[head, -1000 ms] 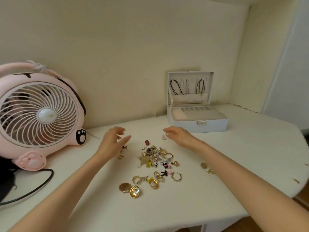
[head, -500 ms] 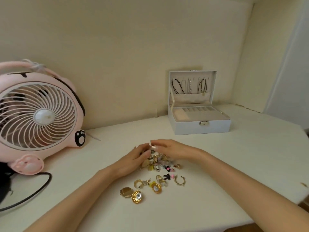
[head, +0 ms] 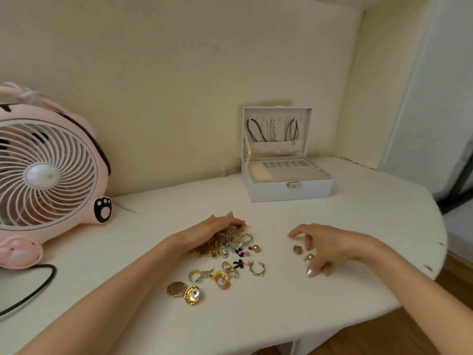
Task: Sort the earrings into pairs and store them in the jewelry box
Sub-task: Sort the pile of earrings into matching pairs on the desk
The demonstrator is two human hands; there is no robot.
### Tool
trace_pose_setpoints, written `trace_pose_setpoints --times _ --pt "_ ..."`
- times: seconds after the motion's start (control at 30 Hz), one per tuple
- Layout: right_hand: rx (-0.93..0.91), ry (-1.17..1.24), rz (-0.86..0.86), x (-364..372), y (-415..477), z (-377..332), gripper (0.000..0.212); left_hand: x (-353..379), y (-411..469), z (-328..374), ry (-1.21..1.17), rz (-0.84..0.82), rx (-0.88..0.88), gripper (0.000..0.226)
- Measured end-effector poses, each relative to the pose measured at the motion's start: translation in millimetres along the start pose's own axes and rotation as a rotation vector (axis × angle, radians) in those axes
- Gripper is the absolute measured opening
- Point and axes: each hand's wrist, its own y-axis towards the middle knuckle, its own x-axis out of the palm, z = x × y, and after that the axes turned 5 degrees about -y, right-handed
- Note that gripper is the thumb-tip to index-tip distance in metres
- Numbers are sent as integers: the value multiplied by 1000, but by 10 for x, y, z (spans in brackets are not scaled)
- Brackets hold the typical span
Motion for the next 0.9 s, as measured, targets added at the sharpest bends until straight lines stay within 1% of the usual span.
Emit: trace_pose_setpoints --times 0.07,0.13,0.27,0.37,0.47,0.57,0.63,0.67,0.7,0.73,0.8,0.87,0.9 --pt "-38 88 15 57 78 -93 70 10 -79 30 -47 -31 8 65" --pt "-70 103 12 110 167 -229 67 15 -174 64 -91 -52 -3 67" --pt "-141 101 -36 225 318 -515 70 26 -342 91 -91 -109 -6 78" --pt "-207 84 -51 313 369 -675 70 17 -455 37 -123 -115 19 82" --pt "-252 76 -59 372 364 -781 66 -11 -541 -7 -142 -89 20 77" --pt "-296 84 -53 446 354 -870 59 -58 -649 -57 -80 -74 54 90" --pt "-321 81 -25 507 350 -918 57 -99 -767 -84 -100 -62 84 80" --pt "-333 85 -11 535 346 -934 56 -122 -852 -96 -125 -86 76 80" --pt "-347 90 1 559 341 -940 55 -156 -904 -148 -127 -120 54 85" --pt "-365 88 15 581 333 -940 54 -174 -993 -189 -87 -157 26 93" --pt "-399 65 53 617 326 -925 54 -148 -1055 -240 45 -157 -11 107" --pt "-437 43 89 658 319 -912 53 -74 -1080 -278 161 -108 4 111" --pt "-457 35 99 682 315 -917 51 -45 -1093 -293 180 -79 18 110"
